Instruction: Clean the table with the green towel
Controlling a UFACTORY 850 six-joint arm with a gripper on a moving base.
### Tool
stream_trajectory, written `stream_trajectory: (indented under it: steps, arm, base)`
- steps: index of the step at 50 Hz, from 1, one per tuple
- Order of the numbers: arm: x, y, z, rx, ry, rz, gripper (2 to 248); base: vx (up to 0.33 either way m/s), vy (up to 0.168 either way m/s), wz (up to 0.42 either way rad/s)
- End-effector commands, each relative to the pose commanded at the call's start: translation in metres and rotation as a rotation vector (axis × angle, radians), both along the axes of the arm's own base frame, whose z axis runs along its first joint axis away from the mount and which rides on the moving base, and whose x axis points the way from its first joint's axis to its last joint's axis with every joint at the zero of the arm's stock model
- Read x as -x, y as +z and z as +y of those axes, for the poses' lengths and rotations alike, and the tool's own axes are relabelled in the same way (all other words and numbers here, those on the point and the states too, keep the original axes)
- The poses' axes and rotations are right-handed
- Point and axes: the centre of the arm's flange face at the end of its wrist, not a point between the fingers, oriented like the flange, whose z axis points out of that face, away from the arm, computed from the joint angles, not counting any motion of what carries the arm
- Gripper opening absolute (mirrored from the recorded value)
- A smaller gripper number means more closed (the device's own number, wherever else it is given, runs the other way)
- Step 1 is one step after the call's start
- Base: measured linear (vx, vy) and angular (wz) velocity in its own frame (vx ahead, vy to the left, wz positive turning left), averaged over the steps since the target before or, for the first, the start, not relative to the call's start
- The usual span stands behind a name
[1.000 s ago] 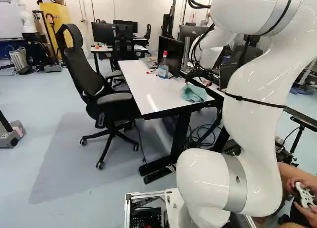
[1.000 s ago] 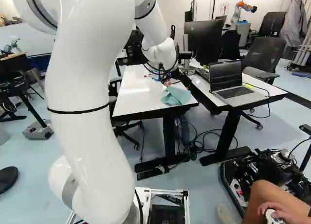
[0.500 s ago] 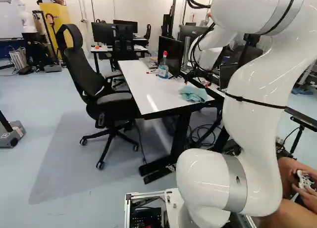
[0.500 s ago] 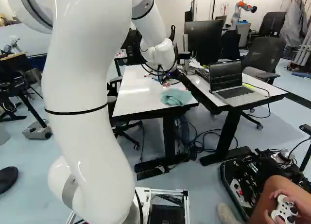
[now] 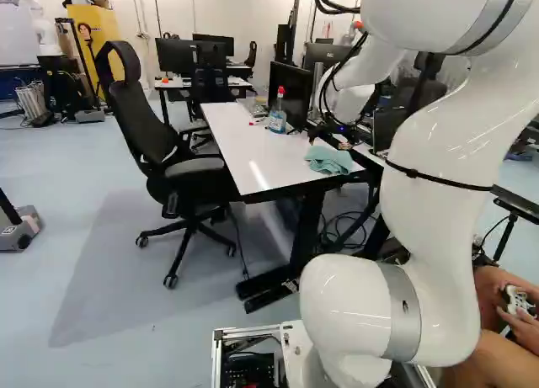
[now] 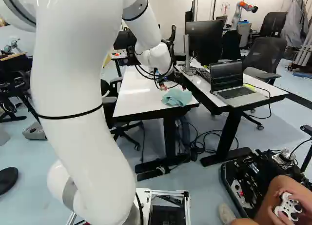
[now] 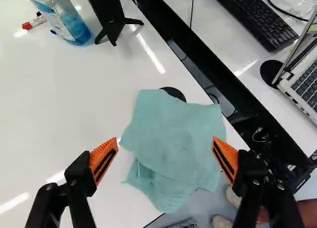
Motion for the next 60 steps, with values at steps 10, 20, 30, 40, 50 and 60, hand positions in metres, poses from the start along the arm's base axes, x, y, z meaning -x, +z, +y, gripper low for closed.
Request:
stream_trajectory:
  steps: [10, 20, 30, 40, 50, 60]
  arm:
    - [0.013, -0.006, 0.015, 0.011, 0.02, -0.037, 247]
    - [0.029, -0.014, 0.031, 0.022, 0.043, -0.081, 247]
    - [0.048, -0.022, 0.05, 0.035, 0.069, -0.132, 247]
    - [0.072, -0.033, 0.069, 0.047, 0.098, -0.189, 247]
    - [0.1, -0.044, 0.089, 0.058, 0.13, -0.252, 247]
    - [0.127, -0.056, 0.106, 0.067, 0.16, -0.312, 247]
  base:
    - [0.0, 0.0, 0.0]
    - [0.0, 0.0, 0.0]
    - [0.0, 0.0, 0.0]
    - [0.0, 0.0, 0.0]
    - [0.0, 0.0, 0.0]
    - [0.0, 0.0, 0.0]
